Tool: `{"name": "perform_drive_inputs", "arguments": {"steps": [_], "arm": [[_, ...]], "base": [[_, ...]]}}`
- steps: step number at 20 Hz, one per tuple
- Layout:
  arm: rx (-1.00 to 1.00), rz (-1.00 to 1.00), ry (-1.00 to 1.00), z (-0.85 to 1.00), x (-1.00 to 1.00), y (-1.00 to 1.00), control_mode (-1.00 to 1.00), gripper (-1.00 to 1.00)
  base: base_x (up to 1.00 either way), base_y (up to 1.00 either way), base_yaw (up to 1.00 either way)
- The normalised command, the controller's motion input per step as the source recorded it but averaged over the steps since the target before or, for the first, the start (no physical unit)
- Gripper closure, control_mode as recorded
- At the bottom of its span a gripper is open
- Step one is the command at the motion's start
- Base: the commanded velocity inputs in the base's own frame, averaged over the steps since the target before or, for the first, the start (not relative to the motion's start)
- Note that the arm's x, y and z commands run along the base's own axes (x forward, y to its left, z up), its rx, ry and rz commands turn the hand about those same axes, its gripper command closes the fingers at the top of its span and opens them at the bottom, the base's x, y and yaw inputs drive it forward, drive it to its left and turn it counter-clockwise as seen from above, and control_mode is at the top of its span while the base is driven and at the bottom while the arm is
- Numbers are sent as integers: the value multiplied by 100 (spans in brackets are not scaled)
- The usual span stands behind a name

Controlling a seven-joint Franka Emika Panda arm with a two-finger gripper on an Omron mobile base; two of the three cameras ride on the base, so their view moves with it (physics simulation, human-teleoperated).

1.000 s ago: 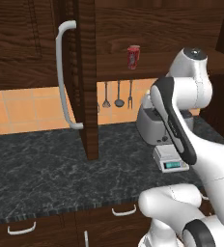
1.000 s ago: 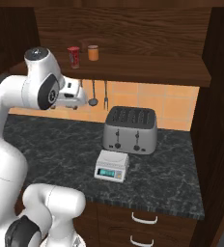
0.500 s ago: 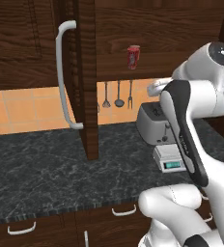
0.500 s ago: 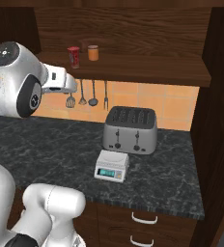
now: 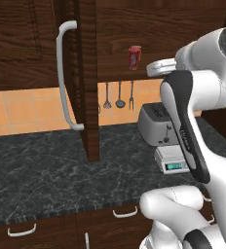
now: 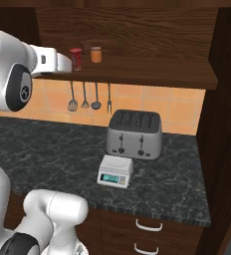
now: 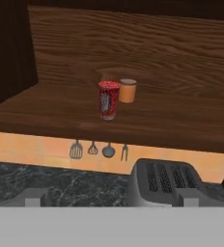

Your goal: Pick the yogurt and place it on the digital scale for weighing, and close the cabinet.

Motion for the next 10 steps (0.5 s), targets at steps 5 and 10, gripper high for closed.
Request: {"name": "perform_drive_inputs", "arguments": {"steps": [5, 10], "arm": [[0, -1, 0, 0, 50, 2, -100, -100], [0, 0, 9, 0, 51, 6, -100, -100]], "base": [[0, 0, 0], [0, 0, 0]]}}
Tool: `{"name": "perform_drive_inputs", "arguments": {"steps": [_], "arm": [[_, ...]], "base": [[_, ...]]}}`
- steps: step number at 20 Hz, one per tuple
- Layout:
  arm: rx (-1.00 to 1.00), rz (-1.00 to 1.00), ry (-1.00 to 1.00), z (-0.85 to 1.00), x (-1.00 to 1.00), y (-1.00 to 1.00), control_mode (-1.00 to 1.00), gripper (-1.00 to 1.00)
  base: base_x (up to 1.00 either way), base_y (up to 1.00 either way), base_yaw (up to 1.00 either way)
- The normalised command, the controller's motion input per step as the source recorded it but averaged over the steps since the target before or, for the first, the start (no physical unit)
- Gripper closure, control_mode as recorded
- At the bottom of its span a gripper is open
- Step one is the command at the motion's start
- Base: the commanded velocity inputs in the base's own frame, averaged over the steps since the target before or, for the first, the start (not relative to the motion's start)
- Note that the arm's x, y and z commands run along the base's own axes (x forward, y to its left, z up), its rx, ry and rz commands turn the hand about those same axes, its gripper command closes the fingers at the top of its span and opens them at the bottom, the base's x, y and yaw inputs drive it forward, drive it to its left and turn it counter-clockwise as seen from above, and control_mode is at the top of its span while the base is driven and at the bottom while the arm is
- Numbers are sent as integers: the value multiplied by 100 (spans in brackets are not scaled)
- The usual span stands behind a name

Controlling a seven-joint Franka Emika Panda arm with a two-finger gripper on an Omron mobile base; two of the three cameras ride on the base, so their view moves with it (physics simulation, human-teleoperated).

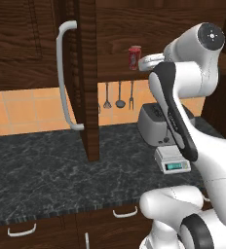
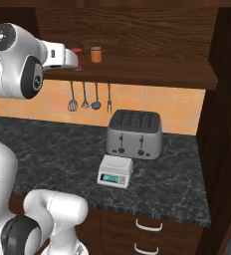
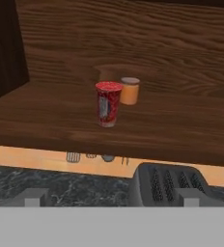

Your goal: Pick the yogurt and place it on the digital scale for weighing, and close the cabinet.

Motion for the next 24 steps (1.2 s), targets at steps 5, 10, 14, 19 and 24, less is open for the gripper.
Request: {"name": "perform_drive_inputs", "arguments": {"steps": [5, 10, 14, 19, 24], "arm": [[0, 0, -2, 0, 44, 1, -100, -100], [0, 0, 0, 0, 59, 9, -100, -100], [0, 0, 0, 0, 46, 0, -100, -100], [0, 0, 0, 0, 45, 0, -100, -100], [0, 0, 0, 1, 51, 0, -100, -100]], "base": [[0, 0, 0], [0, 0, 0], [0, 0, 0], [0, 0, 0], [0, 0, 0]]}}
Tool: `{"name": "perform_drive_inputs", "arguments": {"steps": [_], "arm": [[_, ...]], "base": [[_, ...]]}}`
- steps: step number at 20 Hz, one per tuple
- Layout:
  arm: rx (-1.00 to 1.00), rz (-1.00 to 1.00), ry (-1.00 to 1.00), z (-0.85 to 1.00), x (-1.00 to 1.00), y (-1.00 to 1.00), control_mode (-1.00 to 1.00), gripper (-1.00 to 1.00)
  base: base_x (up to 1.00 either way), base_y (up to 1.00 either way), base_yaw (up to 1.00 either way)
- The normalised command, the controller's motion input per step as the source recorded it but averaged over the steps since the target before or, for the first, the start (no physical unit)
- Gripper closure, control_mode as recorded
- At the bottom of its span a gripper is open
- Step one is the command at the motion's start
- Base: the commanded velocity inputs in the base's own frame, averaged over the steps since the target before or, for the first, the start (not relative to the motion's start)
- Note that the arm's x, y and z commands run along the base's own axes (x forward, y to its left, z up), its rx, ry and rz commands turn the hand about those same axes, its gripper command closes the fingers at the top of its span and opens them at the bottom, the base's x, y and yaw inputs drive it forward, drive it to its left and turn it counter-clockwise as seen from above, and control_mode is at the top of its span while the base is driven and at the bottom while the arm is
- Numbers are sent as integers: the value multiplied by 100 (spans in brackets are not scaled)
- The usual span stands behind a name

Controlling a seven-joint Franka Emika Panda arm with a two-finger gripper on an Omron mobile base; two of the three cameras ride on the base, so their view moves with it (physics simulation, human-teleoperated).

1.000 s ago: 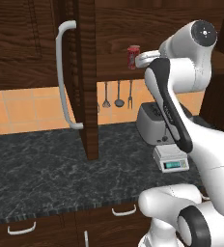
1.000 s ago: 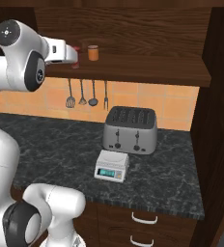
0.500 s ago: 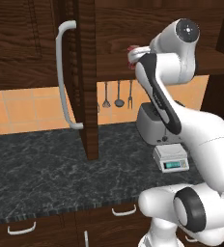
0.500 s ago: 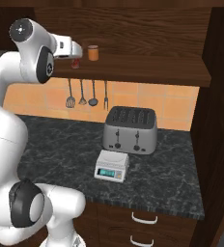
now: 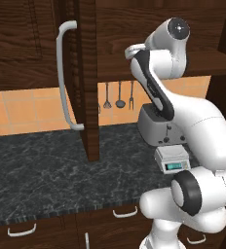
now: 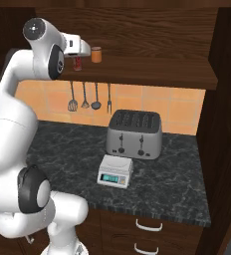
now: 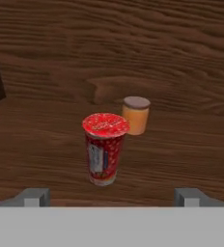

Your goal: Pick the yogurt and place it on the digital scale for weighing, and close the cabinet.

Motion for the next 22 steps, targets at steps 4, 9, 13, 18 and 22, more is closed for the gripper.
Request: {"name": "perform_drive_inputs", "arguments": {"steps": [4, 9, 13, 18, 22], "arm": [[0, 0, 0, 1, 42, 8, -100, -100], [2, 0, 2, 0, 46, 16, -100, -100], [4, 0, 5, -1, 48, 8, -100, -100], [8, 0, 3, -18, 28, 1, -100, -100], [8, 0, 1, -23, 13, 0, -100, -100]], "base": [[0, 0, 0], [0, 0, 0], [0, 0, 0], [0, 0, 0], [0, 0, 0]]}}
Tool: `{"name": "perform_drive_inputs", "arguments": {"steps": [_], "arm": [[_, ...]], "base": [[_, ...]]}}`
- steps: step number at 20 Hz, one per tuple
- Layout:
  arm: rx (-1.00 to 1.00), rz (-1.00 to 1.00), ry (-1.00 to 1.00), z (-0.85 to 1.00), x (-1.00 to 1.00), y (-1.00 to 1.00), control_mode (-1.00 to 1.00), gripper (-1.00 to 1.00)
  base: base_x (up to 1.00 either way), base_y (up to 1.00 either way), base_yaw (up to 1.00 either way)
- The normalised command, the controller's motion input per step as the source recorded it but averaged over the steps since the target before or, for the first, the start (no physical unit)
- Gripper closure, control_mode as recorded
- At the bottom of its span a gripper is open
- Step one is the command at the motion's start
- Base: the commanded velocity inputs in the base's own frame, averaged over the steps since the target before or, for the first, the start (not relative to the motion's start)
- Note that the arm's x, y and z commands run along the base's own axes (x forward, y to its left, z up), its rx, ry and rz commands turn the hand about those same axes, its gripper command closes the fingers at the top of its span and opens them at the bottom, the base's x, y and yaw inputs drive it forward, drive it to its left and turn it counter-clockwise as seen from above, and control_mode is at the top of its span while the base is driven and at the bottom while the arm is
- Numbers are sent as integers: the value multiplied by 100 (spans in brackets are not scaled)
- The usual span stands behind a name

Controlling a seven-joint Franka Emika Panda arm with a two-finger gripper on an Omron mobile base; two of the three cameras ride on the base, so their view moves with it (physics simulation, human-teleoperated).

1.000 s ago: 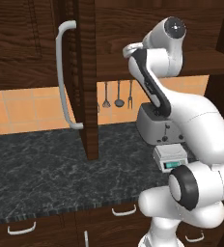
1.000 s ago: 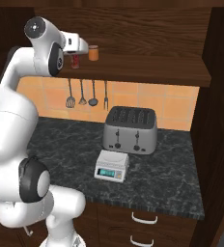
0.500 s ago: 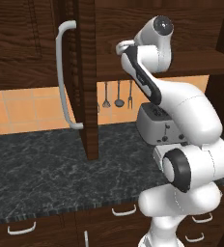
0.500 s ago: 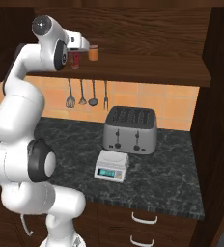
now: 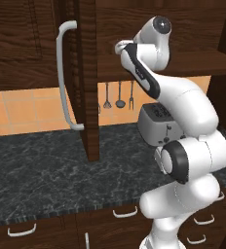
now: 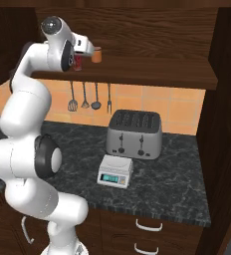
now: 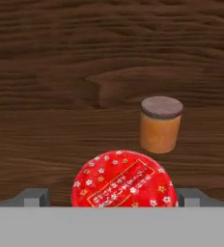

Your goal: Pick the yogurt and place it on the digital scale for weighing, and close the cabinet.

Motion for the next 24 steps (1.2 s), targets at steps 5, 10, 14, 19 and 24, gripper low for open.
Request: {"name": "perform_drive_inputs", "arguments": {"steps": [5, 10, 14, 19, 24], "arm": [[3, 0, 1, -16, 21, 0, -100, 100], [3, 0, 0, -13, 8, 0, -100, 100], [9, 0, -5, 0, -55, 0, -100, 100], [16, 0, -24, 0, -99, 0, -100, 100], [18, 0, -21, 0, -100, 0, -100, 100]], "base": [[0, 0, 0], [0, 0, 0], [0, 0, 0], [0, 0, 0], [0, 0, 0]]}}
